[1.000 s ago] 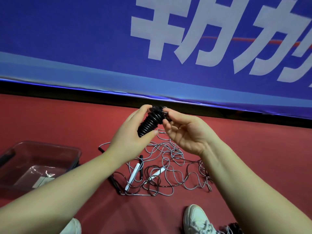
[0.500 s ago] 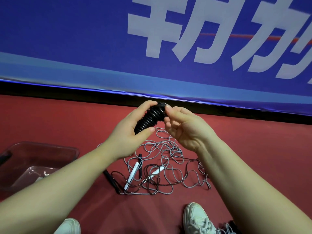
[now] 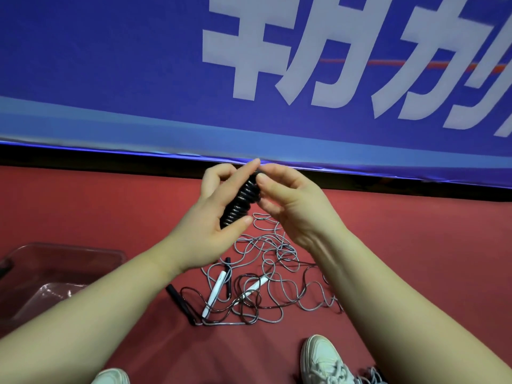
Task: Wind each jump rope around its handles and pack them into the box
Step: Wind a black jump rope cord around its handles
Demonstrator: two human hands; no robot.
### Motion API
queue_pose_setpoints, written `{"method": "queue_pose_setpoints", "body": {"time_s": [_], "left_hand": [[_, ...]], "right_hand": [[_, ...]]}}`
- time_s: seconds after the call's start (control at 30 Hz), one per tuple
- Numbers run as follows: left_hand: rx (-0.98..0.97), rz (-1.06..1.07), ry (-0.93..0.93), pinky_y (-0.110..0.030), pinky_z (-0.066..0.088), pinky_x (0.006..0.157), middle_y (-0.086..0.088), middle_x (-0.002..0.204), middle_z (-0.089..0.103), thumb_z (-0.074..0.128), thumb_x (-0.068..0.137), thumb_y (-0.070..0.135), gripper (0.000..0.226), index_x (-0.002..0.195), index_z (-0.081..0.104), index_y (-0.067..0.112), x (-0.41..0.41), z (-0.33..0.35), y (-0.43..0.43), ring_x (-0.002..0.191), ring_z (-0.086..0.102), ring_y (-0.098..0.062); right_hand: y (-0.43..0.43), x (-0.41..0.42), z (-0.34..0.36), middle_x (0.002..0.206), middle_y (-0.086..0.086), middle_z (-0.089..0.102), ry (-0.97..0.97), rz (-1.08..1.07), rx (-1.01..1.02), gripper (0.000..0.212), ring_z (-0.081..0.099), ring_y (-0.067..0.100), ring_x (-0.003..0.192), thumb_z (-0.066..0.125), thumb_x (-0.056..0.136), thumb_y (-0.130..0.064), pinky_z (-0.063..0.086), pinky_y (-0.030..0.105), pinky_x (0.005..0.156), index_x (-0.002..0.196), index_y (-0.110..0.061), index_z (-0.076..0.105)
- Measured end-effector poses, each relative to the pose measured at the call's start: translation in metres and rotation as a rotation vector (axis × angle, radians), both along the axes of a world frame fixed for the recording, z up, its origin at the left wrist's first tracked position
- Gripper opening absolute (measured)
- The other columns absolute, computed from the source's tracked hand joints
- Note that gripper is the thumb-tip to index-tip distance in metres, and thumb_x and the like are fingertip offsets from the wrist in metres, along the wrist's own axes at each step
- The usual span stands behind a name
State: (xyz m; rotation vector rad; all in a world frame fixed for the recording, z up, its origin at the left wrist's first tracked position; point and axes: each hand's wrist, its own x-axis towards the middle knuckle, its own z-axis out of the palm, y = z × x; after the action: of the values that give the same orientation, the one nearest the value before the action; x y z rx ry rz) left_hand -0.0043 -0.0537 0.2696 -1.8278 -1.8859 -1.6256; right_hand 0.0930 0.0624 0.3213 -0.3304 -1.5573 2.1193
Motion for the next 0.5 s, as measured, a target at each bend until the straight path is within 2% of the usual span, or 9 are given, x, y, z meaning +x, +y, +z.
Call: {"method": "queue_pose_setpoints", "body": {"time_s": [0.07,0.1,0.2,0.27,0.3,0.33,0.4,0.5], "left_hand": [[0.016,-0.001,-0.036,-0.006,0.033,0.096,0.01,0.129,0.031,0.054,0.078,0.03,0.067,0.139,0.027,0.043,0.004,-0.003,0.003,0.116,0.042,0.007],[0.032,0.003,-0.075,-0.013,0.038,0.097,0.01,0.13,0.034,0.055,0.078,0.031,0.066,0.136,0.03,0.049,0.004,-0.004,0.004,0.117,0.046,0.0],[0.061,-0.014,-0.212,-0.037,0.049,0.095,0.0,0.132,0.043,0.061,0.075,0.034,0.063,0.125,0.035,0.062,0.002,-0.002,0.006,0.11,0.058,-0.024],[0.083,-0.045,-0.303,-0.046,0.054,0.084,0.0,0.124,0.053,0.061,0.077,0.036,0.048,0.116,0.046,0.06,0.001,0.001,0.004,0.097,0.064,-0.026],[0.099,-0.057,-0.397,-0.047,0.055,0.076,0.004,0.113,0.059,0.06,0.078,0.038,0.037,0.108,0.051,0.058,0.001,0.004,0.004,0.089,0.064,-0.029],[0.115,-0.052,-0.49,-0.044,0.054,0.068,0.009,0.102,0.062,0.058,0.081,0.038,0.025,0.099,0.056,0.055,0.001,0.006,0.004,0.082,0.063,-0.028],[0.158,-0.023,-0.639,-0.03,0.051,0.061,0.007,0.09,0.06,0.054,0.083,0.033,0.011,0.085,0.06,0.043,0.003,0.013,0.005,0.077,0.06,-0.022],[0.192,-0.086,-0.821,-0.022,0.047,0.056,0.009,0.081,0.062,0.055,0.079,0.025,0.014,0.07,0.061,0.034,0.006,0.022,0.004,0.072,0.059,-0.015]], "right_hand": [[-0.001,-0.002,-0.004,0.07,-0.002,0.058,0.007,-0.017,-0.011,0.022,0.058,0.007,0.057,0.06,0.085,0.0,0.048,0.015,0.052,0.072,-0.015,0.052],[-0.001,-0.002,-0.004,0.069,-0.001,0.058,0.019,-0.029,-0.031,0.024,0.057,0.006,0.055,0.06,0.085,0.001,0.046,0.014,0.05,0.071,-0.016,0.05],[0.002,-0.004,-0.003,0.074,-0.001,0.06,0.025,-0.053,-0.078,0.023,0.061,0.009,0.065,0.06,0.085,0.0,0.051,0.016,0.059,0.074,-0.017,0.051],[0.002,-0.005,-0.004,0.074,-0.002,0.06,0.017,-0.058,-0.052,0.02,0.061,0.01,0.066,0.061,0.084,0.001,0.052,0.018,0.064,0.077,-0.017,0.055],[0.001,-0.005,-0.005,0.072,-0.003,0.061,0.016,-0.062,0.004,0.019,0.06,0.009,0.066,0.062,0.084,0.001,0.051,0.019,0.066,0.078,-0.016,0.057],[-0.001,-0.006,-0.005,0.07,-0.004,0.062,0.019,-0.071,0.093,0.019,0.06,0.009,0.065,0.063,0.083,0.002,0.051,0.02,0.067,0.078,-0.016,0.058],[-0.003,-0.006,-0.004,0.066,-0.007,0.064,0.047,-0.101,0.301,0.019,0.06,0.007,0.063,0.065,0.081,0.003,0.05,0.018,0.065,0.076,-0.015,0.06],[-0.003,-0.006,0.0,0.063,-0.009,0.065,0.101,-0.148,0.432,0.021,0.06,0.004,0.061,0.068,0.079,0.004,0.049,0.016,0.063,0.072,-0.014,0.061]]}}
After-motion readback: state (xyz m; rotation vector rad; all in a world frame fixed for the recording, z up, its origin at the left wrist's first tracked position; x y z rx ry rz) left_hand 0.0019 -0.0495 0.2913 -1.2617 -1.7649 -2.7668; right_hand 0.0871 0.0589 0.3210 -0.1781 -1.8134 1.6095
